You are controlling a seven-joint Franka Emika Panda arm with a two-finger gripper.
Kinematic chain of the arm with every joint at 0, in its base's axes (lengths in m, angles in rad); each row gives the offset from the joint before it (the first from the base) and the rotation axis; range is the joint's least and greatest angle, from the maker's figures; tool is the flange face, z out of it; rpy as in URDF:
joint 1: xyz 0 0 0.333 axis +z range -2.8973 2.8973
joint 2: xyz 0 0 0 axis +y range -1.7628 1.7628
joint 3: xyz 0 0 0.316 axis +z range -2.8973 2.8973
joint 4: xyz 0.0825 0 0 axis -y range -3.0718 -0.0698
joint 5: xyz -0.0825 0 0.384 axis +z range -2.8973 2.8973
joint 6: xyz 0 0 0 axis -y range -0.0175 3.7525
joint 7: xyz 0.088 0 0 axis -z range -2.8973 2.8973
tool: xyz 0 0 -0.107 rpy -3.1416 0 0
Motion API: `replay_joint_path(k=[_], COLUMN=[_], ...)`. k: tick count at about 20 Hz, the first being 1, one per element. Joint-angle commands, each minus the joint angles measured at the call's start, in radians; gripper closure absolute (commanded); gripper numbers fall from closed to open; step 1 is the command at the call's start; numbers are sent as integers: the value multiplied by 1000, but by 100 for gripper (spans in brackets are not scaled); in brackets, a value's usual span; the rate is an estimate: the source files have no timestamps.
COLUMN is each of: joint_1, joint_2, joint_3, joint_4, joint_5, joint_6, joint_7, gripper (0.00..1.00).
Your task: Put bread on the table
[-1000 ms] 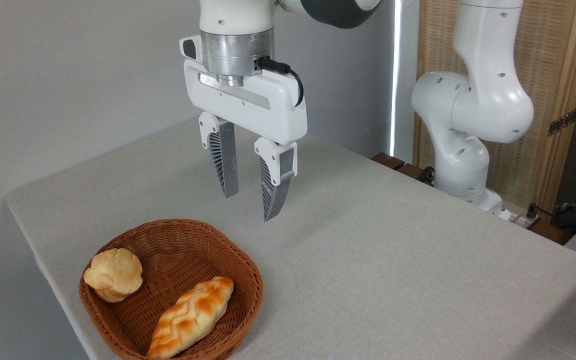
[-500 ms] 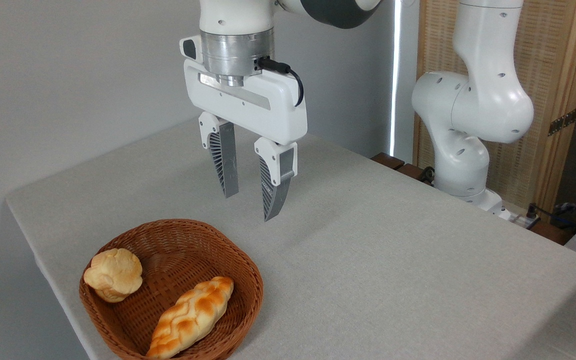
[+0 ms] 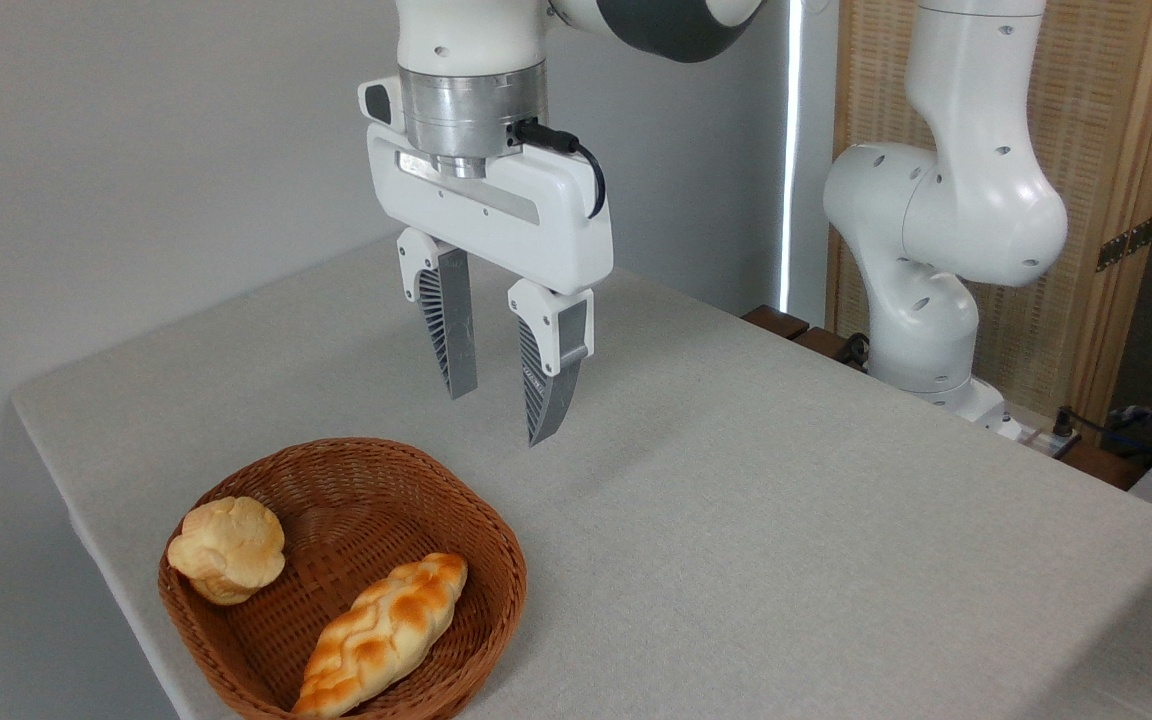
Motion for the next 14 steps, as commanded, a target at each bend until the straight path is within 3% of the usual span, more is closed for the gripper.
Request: replay_joint_path(k=[1,6,10,14], joint_1=[2,2,-4,-42], joint_2=[17,29,54,100], joint_3=[-5,-9,-41,-41], joint_4=[15,15,13,13], joint_5=[-14,-17,-18,-17], joint_6=[-30,11,126,255], joint_7=[8,7,8,11], gripper=[0,0,0,0])
